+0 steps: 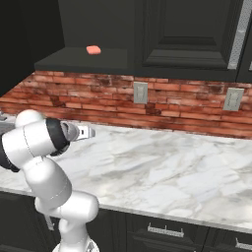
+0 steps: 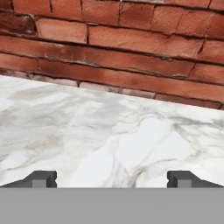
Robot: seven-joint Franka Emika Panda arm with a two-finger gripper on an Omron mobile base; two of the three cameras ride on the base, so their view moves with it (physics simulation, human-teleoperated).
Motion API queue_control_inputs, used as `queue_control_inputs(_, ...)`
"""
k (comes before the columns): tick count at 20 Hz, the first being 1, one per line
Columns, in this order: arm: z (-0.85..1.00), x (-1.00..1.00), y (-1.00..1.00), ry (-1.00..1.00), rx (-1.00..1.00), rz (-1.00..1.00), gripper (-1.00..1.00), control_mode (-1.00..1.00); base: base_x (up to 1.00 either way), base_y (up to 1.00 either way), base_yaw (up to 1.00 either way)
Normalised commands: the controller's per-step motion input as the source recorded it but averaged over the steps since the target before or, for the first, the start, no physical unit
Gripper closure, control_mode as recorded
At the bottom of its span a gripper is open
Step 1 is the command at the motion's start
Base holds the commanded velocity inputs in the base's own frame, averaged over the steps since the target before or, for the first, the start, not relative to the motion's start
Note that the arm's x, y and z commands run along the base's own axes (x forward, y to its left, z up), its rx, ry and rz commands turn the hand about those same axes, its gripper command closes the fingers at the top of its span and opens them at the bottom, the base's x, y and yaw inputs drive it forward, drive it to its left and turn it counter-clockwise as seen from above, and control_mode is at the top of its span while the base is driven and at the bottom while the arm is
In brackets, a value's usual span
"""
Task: Locate and retrieve the bar soap and soap dispenser from the cabinet. Place them next to the sink.
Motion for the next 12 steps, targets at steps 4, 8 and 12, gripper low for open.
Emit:
queue_control_inputs(4, 0.42, -0.03, -0.09, 0.13, 0.00, -0.09, -1.00, -1.00, 0.00, 0.00, 0.00)
queue_control_inputs(8, 0.44, -0.02, -0.06, 0.14, 0.00, -0.09, -1.00, -1.00, 0.00, 0.00, 0.00)
queue_control_inputs(12, 0.47, 0.00, -0.01, 0.17, 0.01, -0.05, -1.00, -1.00, 0.00, 0.00, 0.00)
